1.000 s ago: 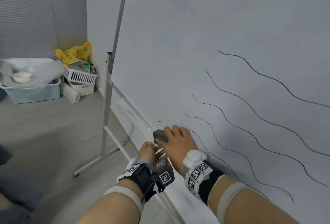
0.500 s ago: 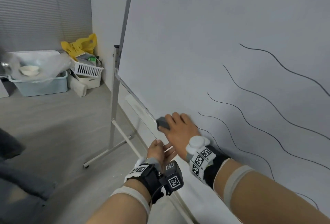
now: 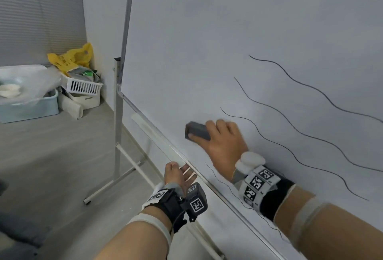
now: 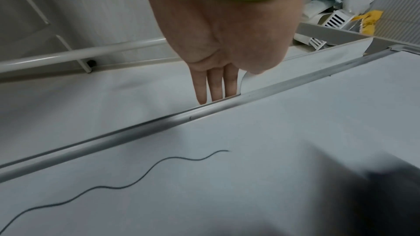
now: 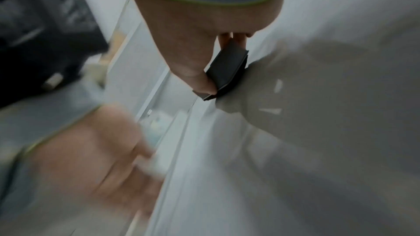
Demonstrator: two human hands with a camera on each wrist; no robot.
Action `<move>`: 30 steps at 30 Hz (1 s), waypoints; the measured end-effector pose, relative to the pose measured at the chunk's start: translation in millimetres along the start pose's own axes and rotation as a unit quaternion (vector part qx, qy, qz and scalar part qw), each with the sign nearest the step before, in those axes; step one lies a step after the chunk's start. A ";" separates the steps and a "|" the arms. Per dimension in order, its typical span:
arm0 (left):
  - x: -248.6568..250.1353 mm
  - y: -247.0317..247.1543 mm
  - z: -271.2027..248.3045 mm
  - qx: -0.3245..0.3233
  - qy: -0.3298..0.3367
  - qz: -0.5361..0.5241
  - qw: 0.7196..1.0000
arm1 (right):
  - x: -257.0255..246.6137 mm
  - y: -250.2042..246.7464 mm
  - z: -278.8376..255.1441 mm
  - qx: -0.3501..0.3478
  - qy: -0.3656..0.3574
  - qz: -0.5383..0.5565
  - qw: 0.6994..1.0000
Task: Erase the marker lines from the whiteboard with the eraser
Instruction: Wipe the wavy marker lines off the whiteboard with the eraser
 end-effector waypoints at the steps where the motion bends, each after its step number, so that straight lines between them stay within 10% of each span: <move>1: -0.3 4.3 -3.3 0.002 0.006 0.007 1.000 | 20.3 -20.5 16.4 0.035 0.039 -0.018 0.998; 8: -9.4 5.6 14.9 0.026 -0.021 -0.017 0.999 | 98.4 -111.4 67.0 0.182 0.227 -0.086 0.953; 17: -14.2 7.4 14.6 -0.096 -0.078 -0.042 0.991 | -37.5 39.4 -70.9 -0.105 0.013 0.001 0.994; 24: -21.3 15.3 9.8 -0.071 -0.078 -0.041 0.994 | 66.0 -76.2 20.3 0.113 0.142 -0.059 0.982; 30: -35.0 29.1 -3.9 -0.040 -0.088 -0.039 0.995 | 113.3 -111.2 44.8 0.154 0.247 -0.077 0.954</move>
Point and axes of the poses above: each hand's wrist, its own z-axis towards the middle knuckle, its own y-axis out of the palm, x = y × z, the point moved 4 cm from there along z, towards the middle knuckle, and after that the axes turned 1 degree about y, right-handed, at the moved point
